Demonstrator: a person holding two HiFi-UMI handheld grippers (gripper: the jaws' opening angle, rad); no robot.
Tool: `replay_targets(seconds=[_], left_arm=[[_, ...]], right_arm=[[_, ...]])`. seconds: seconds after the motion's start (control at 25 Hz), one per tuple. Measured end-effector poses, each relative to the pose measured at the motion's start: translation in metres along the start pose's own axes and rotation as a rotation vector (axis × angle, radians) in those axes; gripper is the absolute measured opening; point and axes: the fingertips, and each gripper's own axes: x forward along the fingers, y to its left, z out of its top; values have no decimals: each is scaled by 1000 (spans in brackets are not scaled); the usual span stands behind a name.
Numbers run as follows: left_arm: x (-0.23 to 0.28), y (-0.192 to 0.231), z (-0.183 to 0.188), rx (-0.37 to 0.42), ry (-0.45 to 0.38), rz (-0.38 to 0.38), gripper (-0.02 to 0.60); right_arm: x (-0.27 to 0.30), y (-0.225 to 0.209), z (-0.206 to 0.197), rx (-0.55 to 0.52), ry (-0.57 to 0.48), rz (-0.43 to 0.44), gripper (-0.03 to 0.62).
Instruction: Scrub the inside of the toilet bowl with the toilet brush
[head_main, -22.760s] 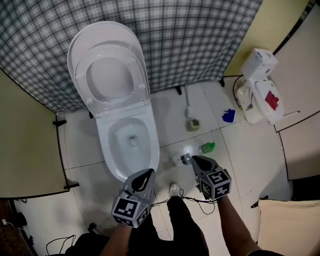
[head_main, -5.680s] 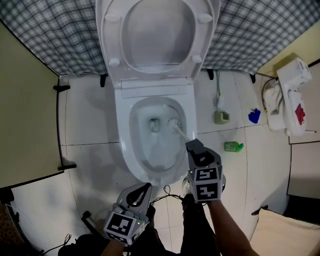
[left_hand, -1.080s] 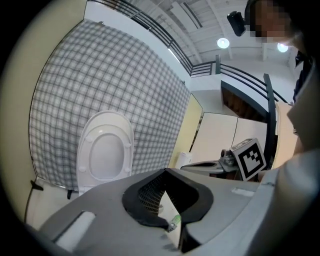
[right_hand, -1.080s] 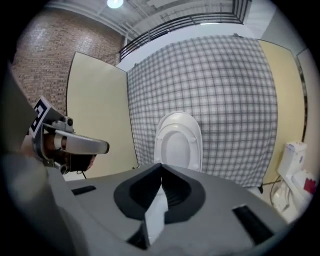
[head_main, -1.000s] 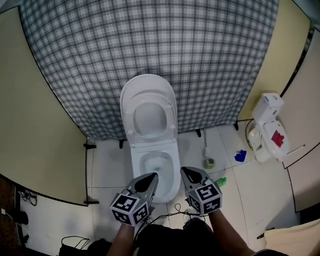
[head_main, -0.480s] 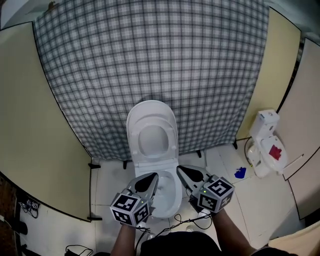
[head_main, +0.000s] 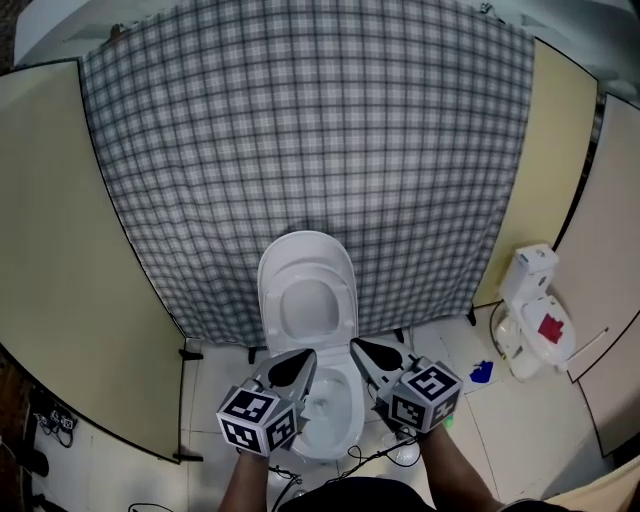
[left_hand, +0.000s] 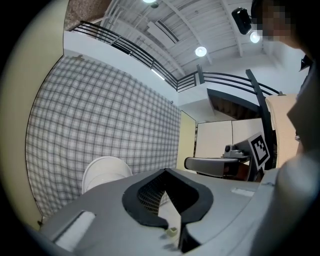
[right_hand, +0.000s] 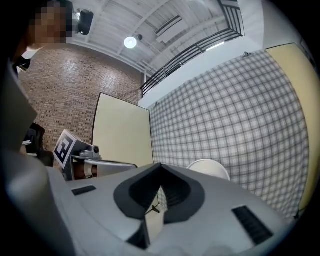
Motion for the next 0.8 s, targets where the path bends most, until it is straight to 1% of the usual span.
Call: replay_targets(seconds=[0.32, 0.6, 0.8], left_arm=[[5, 7, 4, 9, 11, 14, 6], [20, 4, 1, -15, 33, 31, 6], [19, 13, 4, 11, 23, 14, 6]], right_arm=[[9, -12, -3, 26, 0, -26, 15], [9, -28, -5, 37, 40, -20, 15], [17, -26, -6, 26, 30, -48, 15]])
